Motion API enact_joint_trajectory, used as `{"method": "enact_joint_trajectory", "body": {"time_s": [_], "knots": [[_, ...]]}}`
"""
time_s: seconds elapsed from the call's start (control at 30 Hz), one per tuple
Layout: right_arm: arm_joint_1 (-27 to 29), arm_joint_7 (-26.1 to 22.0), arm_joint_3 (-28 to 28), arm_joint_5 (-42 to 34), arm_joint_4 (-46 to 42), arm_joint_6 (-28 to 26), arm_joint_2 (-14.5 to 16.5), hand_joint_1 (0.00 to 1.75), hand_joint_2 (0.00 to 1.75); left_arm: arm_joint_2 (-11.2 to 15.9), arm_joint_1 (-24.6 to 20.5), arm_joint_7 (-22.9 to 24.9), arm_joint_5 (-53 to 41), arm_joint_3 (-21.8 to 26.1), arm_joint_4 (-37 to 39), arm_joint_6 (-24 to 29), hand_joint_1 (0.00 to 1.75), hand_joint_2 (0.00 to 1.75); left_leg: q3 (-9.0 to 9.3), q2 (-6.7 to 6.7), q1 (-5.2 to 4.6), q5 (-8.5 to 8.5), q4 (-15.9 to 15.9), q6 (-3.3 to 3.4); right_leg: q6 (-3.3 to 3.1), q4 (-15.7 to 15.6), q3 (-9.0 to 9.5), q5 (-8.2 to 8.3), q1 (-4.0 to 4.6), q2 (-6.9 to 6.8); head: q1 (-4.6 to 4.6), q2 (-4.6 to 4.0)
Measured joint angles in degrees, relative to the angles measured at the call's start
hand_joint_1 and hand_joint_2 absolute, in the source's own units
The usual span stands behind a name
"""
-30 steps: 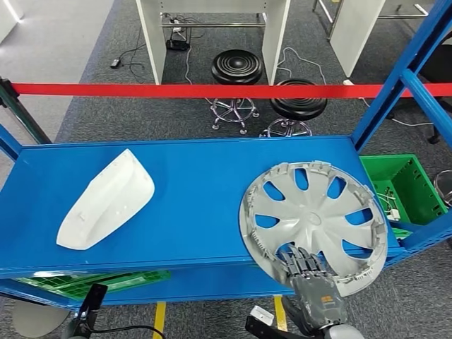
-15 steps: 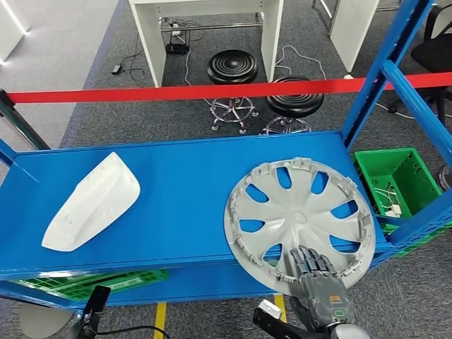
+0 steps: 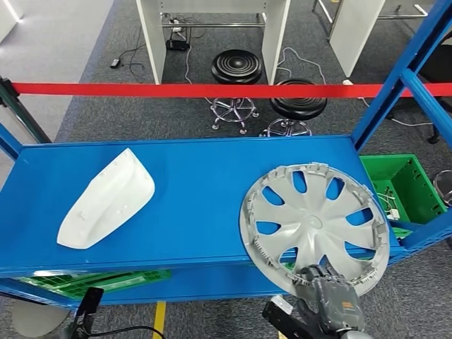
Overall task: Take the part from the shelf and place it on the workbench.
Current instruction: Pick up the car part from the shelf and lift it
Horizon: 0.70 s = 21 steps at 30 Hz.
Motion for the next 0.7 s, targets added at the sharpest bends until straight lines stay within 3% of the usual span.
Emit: {"method": "enact_joint_trajectory", "body": {"time_s": [0.03, 0.07, 0.13, 0.2, 0.23, 0.37, 0.43, 0.5, 0.53, 0.57, 0.6, 0.67, 0.7], "knots": [[0.17, -0.02, -0.22, -0.02, -0.08, -0.03, 0.00, 1.75, 1.75, 0.01, 0.01, -0.02, 0.00, 0.05, 0.00, 0.02, 0.00, 0.00, 0.04, 0.00, -0.05, -0.03, 0.01, 0.04, 0.05, 1.94, -0.95, -0.30, -0.01, 0.00, 0.01, 0.00], [0.27, -0.05, -0.45, -0.04, -0.16, -0.04, 0.01, 1.75, 1.75, 0.00, 0.01, -0.02, 0.00, 0.07, 0.00, 0.02, 0.00, 0.00, 0.12, -0.01, -0.07, -0.06, 0.01, 0.05, 0.02, 1.60, -0.81, 0.53, -0.01, 0.00, 0.01, 0.00], [0.30, -0.31, -0.84, -0.08, -0.27, -0.03, 0.02, 1.75, 1.75, -0.05, 0.00, -0.02, 0.00, 0.09, 0.00, 0.04, 0.00, 0.00, 0.44, -0.09, -0.03, -0.22, 0.03, -0.09, -0.17, -5.05, 2.49, 4.44, -0.03, -0.01, 0.03, 0.00], [0.20, -0.62, -1.03, -0.12, -0.37, 0.01, 0.03, 1.75, 1.75, -0.04, -0.05, -0.02, 0.00, 0.10, 0.00, 0.11, 0.00, 0.00, 0.58, -0.19, -0.19, -0.43, 0.15, -0.55, -0.47, -12.04, 6.15, 6.75, 0.05, 0.04, -0.02, 0.00], [0.17, -0.72, -1.07, -0.13, -0.41, 0.03, 0.04, 1.75, 1.75, -0.02, -0.06, -0.02, 0.00, 0.11, 0.00, 0.15, 0.00, 0.00, 0.55, -0.23, -0.28, -0.44, 0.19, -0.82, -0.65, -13.60, 6.99, 6.94, 0.11, 0.09, -0.06, 0.00], [0.18, -1.03, -1.10, -0.17, -0.56, 0.09, 0.07, 1.75, 1.75, 0.00, -0.15, -0.02, -0.03, 0.12, 0.00, 0.25, 0.00, 0.00, 0.14, -0.22, -0.17, -0.98, 0.82, -2.01, -1.95, -14.18, 7.20, 7.00, 0.10, 0.12, -0.23, 0.00], [0.09, -1.24, -1.11, -0.18, -0.62, 0.10, 0.11, 1.75, 1.75, -0.04, -0.22, -0.02, -0.08, 0.11, 0.00, 0.26, 0.00, 0.00, -1.95, -0.12, -0.14, -3.89, 5.41, -2.54, -2.61, -14.39, 7.26, 7.13, -0.13, -0.03, -0.44, 0.00], [0.05, -1.50, -1.14, -0.28, -0.62, 0.09, 0.13, 1.75, 1.75, -0.01, -0.21, -0.02, -0.11, 0.12, 0.00, 0.22, 0.00, 0.00, -5.50, -0.08, -0.11, -7.41, 13.09, -2.81, -2.88, -14.40, 7.19, 7.11, -0.15, -0.13, -0.55, 0.00], [0.05, -1.60, -1.14, -0.39, -0.61, 0.09, 0.13, 1.75, 1.75, 0.03, -0.16, -0.02, -0.11, 0.12, 0.00, 0.17, 0.00, 0.00, -6.71, -0.08, -0.10, -8.04, 15.67, -2.88, -2.90, -14.39, 7.19, 7.10, -0.17, -0.14, -0.55, 0.00], [0.03, -1.66, -1.14, -0.55, -0.61, 0.09, 0.15, 1.75, 1.75, 0.05, -0.12, -0.02, -0.11, 0.13, 0.00, 0.11, 0.00, 0.00, -7.00, -0.07, -0.08, -7.52, 16.24, -2.92, -2.89, -14.39, 7.22, 7.10, -0.21, -0.13, -0.55, 0.00], [0.02, -1.69, -1.14, -0.69, -0.61, 0.09, 0.17, 1.75, 1.75, 0.07, -0.11, -0.02, -0.11, 0.13, 0.00, 0.07, 0.00, 0.00, -6.22, -0.06, -0.04, -5.95, 14.55, -2.93, -2.85, -14.38, 7.29, 7.09, -0.27, -0.12, -0.54, 0.00], [-0.01, -1.70, -1.17, -0.89, -0.61, 0.09, 0.21, 1.75, 1.75, 0.12, -0.17, -0.02, -0.11, 0.13, 0.00, 0.01, 0.00, 0.00, -2.58, -0.03, 0.11, -2.03, 7.12, -3.07, -2.50, -14.31, 7.43, 6.99, -0.33, -0.06, -0.56, 0.00], [-0.01, -1.70, -1.24, -0.90, -0.61, 0.09, 0.22, 1.75, 1.75, 0.14, -0.24, -0.02, -0.11, 0.13, 0.00, 0.01, 0.00, 0.00, -0.98, -0.09, 0.17, -0.94, 3.72, -3.00, -2.20, -14.15, 7.36, 6.91, -0.26, 0.00, -0.60, 0.00]]}}
